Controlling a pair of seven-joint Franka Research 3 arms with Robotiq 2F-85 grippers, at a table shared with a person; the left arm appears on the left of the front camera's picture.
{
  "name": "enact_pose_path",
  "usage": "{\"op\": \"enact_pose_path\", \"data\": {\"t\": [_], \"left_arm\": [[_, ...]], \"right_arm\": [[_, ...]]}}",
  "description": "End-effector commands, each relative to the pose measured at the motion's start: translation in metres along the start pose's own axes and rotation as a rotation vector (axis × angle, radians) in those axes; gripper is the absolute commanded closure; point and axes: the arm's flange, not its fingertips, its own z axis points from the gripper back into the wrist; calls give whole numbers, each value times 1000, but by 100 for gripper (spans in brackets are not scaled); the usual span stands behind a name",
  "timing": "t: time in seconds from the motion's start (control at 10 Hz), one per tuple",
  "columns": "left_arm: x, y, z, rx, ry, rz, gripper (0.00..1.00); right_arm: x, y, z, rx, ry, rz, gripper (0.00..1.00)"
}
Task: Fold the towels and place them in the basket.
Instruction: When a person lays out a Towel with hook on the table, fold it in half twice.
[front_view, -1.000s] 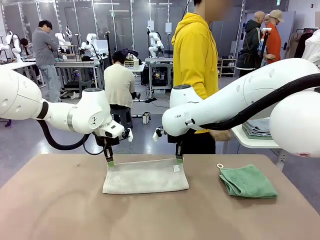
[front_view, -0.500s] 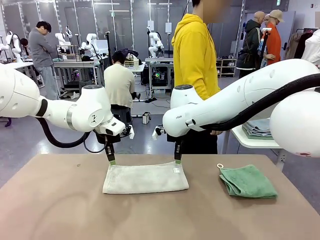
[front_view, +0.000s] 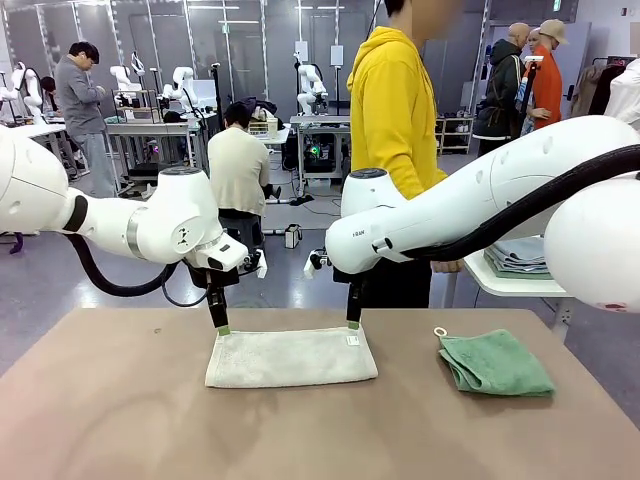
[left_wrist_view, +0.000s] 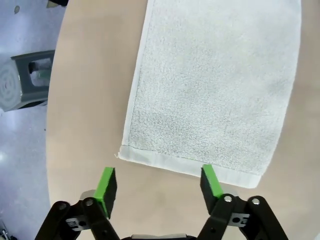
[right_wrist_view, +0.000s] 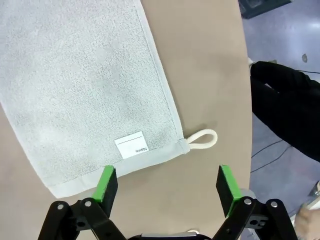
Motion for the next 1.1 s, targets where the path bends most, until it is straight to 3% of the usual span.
{"op": "enact_pose_path", "data": {"t": [0.0, 0.6, 1.0], "left_arm": [[1, 3, 0, 6, 3, 7, 0], [1, 0, 0, 1, 1, 0, 0], [-48, -26, 63, -70, -44, 270, 0]], "right_arm": [[-11, 12, 5, 5, -18, 21, 0], [1, 1, 1, 1, 0, 4, 0], [-11, 22, 50, 19, 32, -256, 0]]}}
